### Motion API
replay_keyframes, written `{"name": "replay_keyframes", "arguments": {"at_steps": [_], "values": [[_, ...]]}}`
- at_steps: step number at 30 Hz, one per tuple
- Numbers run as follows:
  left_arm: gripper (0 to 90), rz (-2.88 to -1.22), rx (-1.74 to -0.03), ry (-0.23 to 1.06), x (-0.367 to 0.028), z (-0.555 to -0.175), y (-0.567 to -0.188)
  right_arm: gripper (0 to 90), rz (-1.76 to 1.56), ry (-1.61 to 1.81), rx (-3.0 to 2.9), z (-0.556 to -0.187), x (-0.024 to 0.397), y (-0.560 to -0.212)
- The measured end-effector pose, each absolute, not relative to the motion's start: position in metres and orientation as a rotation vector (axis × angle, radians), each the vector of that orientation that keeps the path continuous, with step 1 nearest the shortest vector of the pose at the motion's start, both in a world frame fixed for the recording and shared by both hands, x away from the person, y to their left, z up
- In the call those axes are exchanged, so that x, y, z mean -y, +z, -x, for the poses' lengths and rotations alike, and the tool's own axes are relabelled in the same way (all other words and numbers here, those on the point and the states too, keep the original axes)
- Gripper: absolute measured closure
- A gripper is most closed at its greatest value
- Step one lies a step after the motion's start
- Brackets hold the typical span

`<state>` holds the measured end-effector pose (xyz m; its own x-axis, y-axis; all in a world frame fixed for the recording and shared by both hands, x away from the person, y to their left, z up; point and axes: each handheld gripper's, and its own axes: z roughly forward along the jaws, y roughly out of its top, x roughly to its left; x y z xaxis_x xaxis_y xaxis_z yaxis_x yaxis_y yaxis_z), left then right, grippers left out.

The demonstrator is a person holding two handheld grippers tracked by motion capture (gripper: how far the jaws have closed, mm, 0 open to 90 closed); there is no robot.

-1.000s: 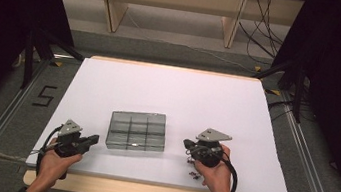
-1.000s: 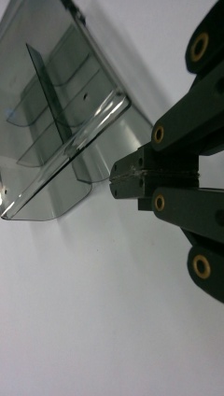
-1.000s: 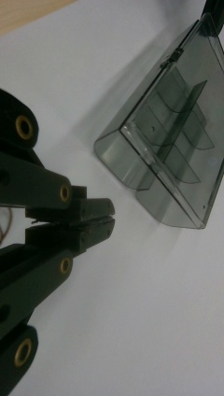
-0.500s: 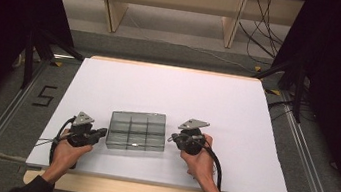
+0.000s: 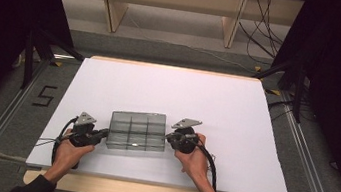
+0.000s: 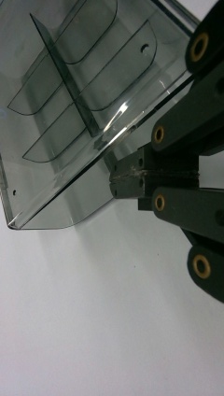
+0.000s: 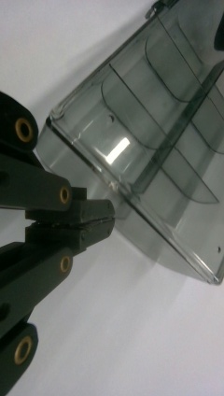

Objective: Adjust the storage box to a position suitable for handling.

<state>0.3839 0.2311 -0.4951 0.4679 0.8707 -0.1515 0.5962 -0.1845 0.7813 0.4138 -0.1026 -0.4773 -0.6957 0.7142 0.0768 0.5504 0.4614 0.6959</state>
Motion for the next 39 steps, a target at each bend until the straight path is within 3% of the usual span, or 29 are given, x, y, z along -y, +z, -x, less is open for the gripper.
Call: {"name": "replay_keyframes", "arguments": {"at_steps": [39], "values": [[89.3,-1.931,-1.154,0.377,-0.202,-0.359,-0.494,90.0,-1.106,0.987,-2.453,-0.378,0.128,-0.477]]}}
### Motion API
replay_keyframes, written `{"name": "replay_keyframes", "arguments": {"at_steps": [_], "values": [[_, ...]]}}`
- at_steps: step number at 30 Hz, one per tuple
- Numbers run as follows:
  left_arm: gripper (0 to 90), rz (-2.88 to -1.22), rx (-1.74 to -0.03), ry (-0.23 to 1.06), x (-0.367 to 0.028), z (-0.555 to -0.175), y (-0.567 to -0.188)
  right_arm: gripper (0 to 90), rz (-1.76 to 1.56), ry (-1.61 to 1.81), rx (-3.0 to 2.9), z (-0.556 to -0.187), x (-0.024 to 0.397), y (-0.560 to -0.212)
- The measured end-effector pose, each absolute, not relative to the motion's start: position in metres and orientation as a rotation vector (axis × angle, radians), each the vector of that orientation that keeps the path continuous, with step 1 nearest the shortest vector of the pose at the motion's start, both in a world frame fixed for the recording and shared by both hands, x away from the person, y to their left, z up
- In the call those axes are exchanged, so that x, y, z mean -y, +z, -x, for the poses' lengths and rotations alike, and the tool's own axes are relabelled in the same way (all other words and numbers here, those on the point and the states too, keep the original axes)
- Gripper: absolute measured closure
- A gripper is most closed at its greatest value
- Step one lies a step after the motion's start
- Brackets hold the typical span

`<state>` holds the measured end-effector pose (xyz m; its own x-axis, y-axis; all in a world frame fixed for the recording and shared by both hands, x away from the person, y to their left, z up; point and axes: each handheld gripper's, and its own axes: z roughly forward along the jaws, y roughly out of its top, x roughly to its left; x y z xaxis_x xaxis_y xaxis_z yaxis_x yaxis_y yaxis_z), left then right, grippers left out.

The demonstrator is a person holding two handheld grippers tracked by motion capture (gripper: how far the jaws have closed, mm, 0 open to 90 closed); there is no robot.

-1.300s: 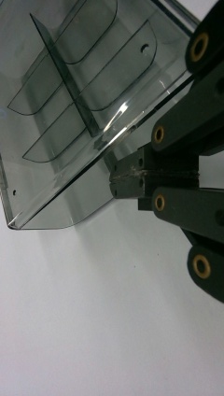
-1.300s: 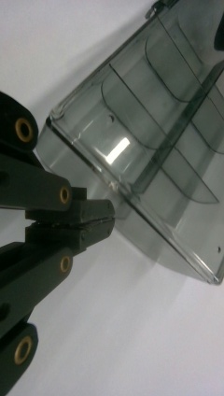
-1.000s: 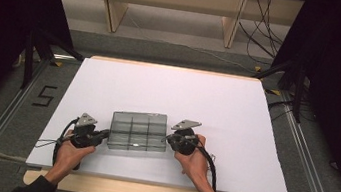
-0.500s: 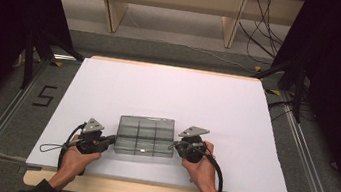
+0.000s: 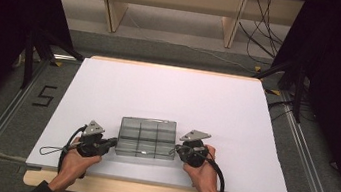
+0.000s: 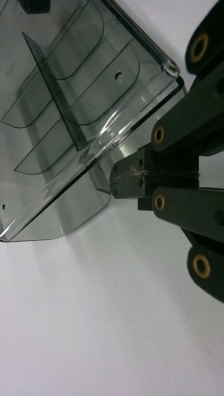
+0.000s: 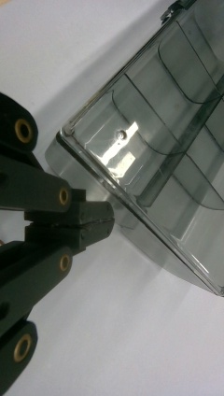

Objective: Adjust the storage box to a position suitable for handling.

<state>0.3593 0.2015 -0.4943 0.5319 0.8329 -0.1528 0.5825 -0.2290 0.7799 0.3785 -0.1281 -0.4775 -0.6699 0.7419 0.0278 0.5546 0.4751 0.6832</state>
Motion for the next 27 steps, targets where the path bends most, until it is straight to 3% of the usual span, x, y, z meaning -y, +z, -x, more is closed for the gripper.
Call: {"name": "replay_keyframes", "arguments": {"at_steps": [27], "values": [[89.3,-1.939,-1.086,0.338,-0.186,-0.33,-0.494,90.0,-1.075,0.985,-2.455,-0.337,0.151,-0.476]]}}
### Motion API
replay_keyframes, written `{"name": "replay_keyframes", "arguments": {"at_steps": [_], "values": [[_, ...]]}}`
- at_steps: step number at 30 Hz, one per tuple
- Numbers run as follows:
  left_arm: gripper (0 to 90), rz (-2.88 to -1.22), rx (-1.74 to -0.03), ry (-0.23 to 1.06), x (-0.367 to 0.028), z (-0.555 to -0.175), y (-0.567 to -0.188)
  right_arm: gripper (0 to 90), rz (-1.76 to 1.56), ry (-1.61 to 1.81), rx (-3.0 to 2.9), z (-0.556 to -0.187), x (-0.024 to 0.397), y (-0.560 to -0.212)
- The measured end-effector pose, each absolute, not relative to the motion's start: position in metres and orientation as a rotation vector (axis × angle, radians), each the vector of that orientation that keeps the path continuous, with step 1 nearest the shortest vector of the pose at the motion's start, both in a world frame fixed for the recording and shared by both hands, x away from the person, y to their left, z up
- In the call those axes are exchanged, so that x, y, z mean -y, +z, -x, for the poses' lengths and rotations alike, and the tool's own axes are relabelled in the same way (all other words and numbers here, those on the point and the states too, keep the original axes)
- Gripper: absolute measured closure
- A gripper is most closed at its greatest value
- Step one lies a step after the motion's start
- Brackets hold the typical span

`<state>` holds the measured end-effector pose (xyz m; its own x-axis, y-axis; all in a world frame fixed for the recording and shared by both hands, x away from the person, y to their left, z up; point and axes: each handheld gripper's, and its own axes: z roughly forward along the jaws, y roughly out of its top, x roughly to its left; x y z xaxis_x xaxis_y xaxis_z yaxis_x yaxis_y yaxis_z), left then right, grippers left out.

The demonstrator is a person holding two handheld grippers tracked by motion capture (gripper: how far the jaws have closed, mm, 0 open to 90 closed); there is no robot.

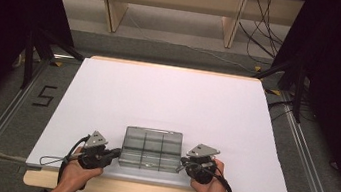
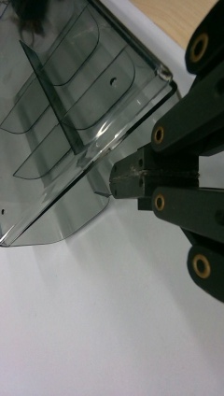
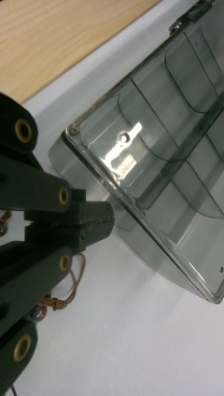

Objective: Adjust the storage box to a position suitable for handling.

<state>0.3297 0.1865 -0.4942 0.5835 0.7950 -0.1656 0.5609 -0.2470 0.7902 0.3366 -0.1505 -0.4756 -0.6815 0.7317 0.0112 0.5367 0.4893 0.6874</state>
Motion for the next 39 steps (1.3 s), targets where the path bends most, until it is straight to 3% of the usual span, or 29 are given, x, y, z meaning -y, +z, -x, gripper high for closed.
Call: {"name": "replay_keyframes", "arguments": {"at_steps": [28,31,33,39], "values": [[88.8,-1.93,-1.06,0.289,-0.182,-0.316,-0.495,90.0,-1.035,0.992,-2.457,-0.323,0.161,-0.477],[73.1,-1.976,-1.037,0.33,-0.189,-0.318,-0.492,90.0,-1.041,0.999,-2.46,-0.323,0.162,-0.476],[72.6,-1.95,-1.039,0.384,-0.195,-0.318,-0.485,89.7,-1.005,1.02,-2.436,-0.322,0.166,-0.472],[64.0,-1.902,-1.091,0.333,-0.208,-0.315,-0.483,88.0,-1.025,1.071,-2.41,-0.317,0.179,-0.47]]}}
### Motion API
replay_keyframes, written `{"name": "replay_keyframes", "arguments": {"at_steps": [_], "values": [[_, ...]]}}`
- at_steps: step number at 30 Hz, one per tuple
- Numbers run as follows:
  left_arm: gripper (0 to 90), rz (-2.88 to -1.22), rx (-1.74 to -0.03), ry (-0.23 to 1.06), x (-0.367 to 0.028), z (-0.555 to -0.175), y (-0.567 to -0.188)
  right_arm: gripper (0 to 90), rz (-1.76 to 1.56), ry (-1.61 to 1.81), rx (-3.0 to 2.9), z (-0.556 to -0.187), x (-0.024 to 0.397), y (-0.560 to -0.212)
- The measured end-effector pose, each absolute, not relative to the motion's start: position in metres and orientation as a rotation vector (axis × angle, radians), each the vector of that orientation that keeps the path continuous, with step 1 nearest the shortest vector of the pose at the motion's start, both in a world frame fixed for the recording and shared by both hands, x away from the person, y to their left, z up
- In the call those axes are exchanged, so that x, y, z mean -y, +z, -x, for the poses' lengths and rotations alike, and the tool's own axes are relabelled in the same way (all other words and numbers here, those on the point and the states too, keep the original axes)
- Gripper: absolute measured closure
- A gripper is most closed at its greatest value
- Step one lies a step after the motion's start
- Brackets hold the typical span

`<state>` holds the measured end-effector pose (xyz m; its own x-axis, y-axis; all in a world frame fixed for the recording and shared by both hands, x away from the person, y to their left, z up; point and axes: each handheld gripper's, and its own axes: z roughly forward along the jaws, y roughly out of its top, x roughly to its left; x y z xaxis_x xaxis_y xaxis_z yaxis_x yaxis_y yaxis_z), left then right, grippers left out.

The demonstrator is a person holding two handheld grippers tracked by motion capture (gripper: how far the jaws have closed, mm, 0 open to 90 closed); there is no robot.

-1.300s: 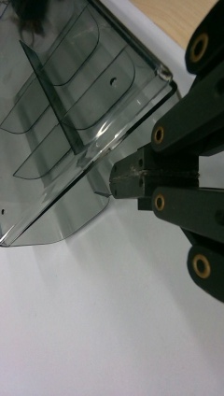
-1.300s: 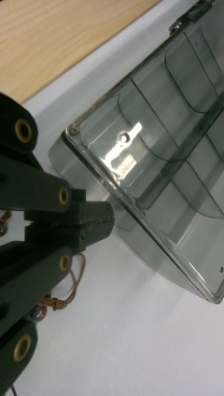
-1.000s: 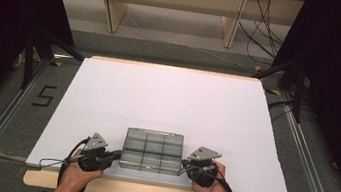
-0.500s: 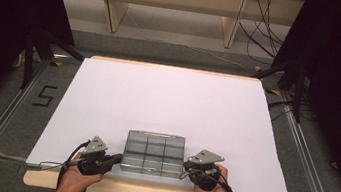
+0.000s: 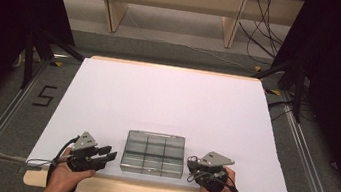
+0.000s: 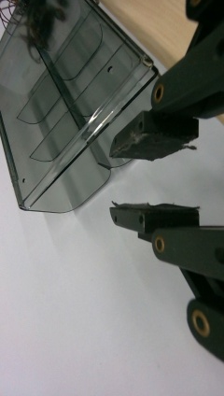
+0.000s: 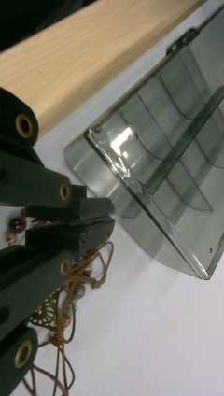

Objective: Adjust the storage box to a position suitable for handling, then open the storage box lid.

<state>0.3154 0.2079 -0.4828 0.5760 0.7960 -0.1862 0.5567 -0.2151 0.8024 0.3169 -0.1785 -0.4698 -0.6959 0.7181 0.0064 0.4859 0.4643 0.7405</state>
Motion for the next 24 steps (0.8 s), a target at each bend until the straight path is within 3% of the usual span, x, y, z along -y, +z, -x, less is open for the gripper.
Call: {"name": "replay_keyframes", "arguments": {"at_steps": [11,24], "values": [[43.6,-1.88,-1.103,0.262,-0.216,-0.304,-0.477,89.5,-1.007,1.155,-2.442,-0.301,0.187,-0.469],[36.5,-1.889,-1.052,0.265,-0.211,-0.289,-0.475,90.0,-0.965,1.198,-2.474,-0.29,0.188,-0.469]]}}
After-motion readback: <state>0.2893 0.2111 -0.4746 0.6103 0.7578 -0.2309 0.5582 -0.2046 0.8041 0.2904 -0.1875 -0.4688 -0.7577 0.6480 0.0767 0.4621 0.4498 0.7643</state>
